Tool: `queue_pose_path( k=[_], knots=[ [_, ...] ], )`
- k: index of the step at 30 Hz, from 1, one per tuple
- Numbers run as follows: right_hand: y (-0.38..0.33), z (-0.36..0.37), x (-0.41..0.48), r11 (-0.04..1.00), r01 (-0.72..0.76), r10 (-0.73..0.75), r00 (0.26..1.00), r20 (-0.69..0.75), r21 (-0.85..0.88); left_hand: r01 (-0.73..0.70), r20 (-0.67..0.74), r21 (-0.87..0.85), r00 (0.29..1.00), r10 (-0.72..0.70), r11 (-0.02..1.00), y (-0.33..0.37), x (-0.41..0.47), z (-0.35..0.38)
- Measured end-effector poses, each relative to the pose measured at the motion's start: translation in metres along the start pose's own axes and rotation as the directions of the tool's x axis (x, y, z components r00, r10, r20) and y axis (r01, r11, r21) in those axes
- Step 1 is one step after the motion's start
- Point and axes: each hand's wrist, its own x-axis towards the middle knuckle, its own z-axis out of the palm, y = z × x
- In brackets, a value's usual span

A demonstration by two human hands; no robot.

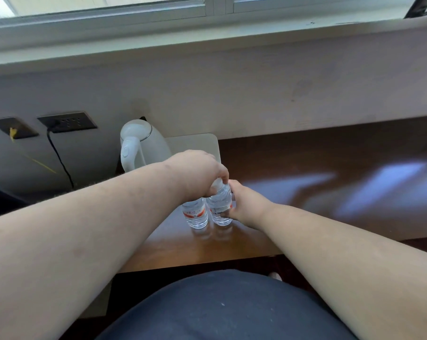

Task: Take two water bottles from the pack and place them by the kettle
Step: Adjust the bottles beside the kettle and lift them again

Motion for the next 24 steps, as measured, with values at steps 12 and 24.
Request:
queue_pose_path(
  k=[12, 24],
  knots=[
    [0.005, 0.019, -0.01, 0.997, -0.061, 0.071, 0.94, -0.333, 0.04, 0.114, -0.073, 0.032, 0.991, -0.112, 0.993, 0.007, 0.016, 0.005],
    [-0.01, 0.003, 0.004, 0.976, 0.158, -0.145, 0.985, -0.092, 0.151, 0.049, -0.013, -0.025, 0.999, -0.05, 0.998, 0.007, 0.013, -0.002]
  ],
)
